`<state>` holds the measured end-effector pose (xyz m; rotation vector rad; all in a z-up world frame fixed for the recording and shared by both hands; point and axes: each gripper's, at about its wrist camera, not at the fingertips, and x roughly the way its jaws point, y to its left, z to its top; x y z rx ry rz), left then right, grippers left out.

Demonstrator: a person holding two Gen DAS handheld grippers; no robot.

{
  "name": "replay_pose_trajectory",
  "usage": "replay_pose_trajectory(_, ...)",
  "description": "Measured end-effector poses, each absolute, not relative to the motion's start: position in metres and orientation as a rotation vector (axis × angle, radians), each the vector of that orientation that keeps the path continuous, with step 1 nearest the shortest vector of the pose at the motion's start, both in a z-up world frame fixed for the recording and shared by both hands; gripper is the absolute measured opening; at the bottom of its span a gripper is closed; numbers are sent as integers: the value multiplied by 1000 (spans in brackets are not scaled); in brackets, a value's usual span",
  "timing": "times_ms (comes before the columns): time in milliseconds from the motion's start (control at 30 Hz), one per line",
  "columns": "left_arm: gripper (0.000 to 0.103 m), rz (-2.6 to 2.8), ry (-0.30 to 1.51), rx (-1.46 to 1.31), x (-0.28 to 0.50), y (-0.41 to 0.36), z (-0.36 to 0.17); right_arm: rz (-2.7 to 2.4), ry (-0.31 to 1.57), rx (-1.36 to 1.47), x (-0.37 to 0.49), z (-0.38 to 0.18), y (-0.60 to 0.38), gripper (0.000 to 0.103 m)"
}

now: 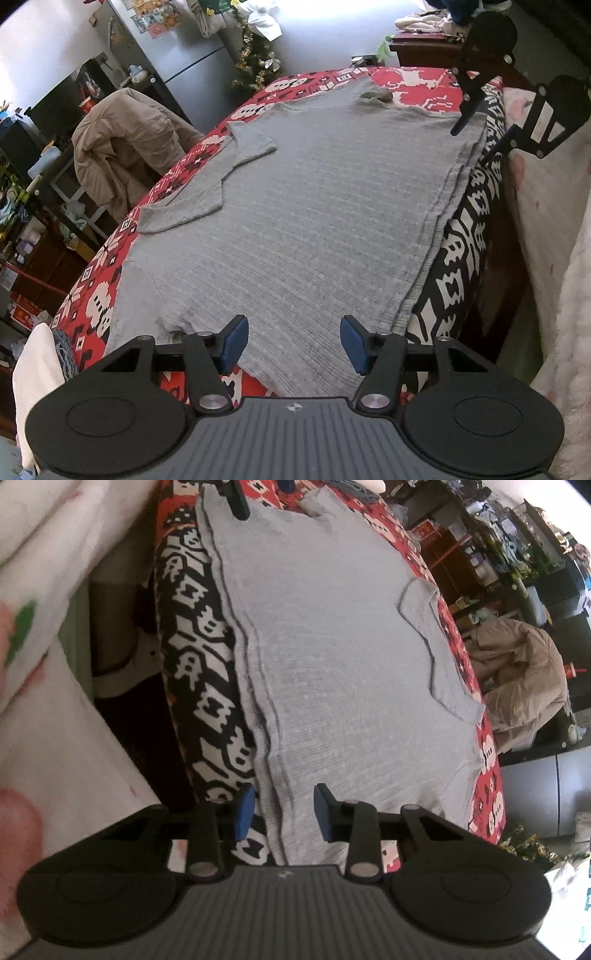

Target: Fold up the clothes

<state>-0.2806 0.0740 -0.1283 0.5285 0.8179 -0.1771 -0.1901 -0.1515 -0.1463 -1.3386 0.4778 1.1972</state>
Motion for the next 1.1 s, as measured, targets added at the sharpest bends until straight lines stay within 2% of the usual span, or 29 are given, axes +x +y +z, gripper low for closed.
replay_pose_trajectory(67, 55, -182, 815, 532, -281, 73, -128, 1219, 511, -1264, -189, -139, -144, 37)
replay_pose_trajectory(400, 55, -230, 792, 554, -279, 71, -127, 1229, 410, -1375, -197, -148, -134, 37)
replay_pose_trajectory(467, 55, -257, 783, 555, -277, 69, -126, 1215, 390, -1394, -198, -151, -134, 29)
replay_pose_trajectory(500, 55, -275, 778, 565, -276, 68, -126, 1206, 375, -1411, -198, -152, -133, 17)
replay_pose_trajectory(533, 55, -294, 770, 582, -275, 67, -126, 1198, 358, -1428, -198, -154, -132, 11)
replay_pose_trajectory(633, 49, -367, 740, 603, -270, 63, -123, 1209, 358, -1405, -196, -152, -127, 4)
replay_pose_trajectory(833, 47, -556, 701, 601, -254, 45, -118, 1208, 406, -1320, -182, -141, -119, 2)
replay_pose_trajectory(933, 54, -629, 689, 619, -246, 27, -122, 1189, 438, -1274, -173, -133, -119, 2)
replay_pose_trajectory(1100, 53, -649, 697, 658, -241, 9, -135, 1181, 482, -1212, -163, -125, -120, 0)
